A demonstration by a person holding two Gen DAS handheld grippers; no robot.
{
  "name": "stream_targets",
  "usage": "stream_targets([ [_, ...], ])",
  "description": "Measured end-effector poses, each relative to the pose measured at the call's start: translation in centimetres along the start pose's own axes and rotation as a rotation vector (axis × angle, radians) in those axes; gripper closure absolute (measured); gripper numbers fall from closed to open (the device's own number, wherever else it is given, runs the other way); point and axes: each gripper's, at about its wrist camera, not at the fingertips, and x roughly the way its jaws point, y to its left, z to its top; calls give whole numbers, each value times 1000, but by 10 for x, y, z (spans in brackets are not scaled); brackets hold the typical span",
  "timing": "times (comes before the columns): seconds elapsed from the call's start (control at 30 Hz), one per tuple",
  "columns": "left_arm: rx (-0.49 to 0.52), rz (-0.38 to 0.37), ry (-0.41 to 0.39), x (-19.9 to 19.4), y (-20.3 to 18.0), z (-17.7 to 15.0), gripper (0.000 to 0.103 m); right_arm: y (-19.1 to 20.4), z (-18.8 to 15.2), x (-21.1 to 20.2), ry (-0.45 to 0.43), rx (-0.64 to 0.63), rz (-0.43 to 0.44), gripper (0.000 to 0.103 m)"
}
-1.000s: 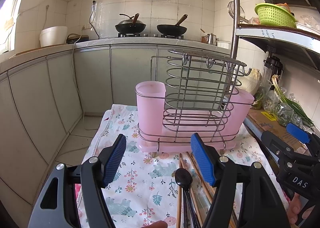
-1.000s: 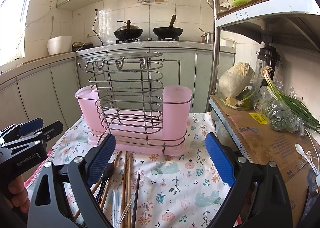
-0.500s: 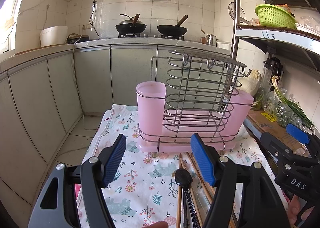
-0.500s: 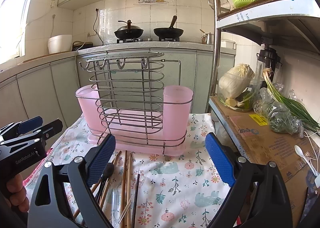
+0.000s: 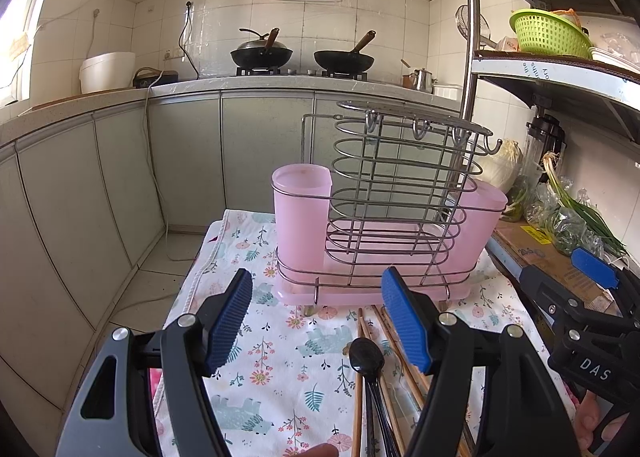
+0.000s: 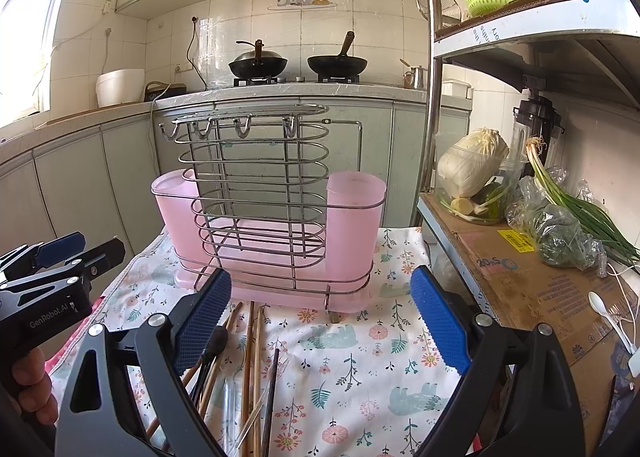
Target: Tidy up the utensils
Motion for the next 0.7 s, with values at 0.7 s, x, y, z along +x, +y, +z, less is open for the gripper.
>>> stream_targets([
  [0.7, -5, -9, -2, -3, 1, 3, 36, -1, 3, -1, 6, -6, -3, 11],
])
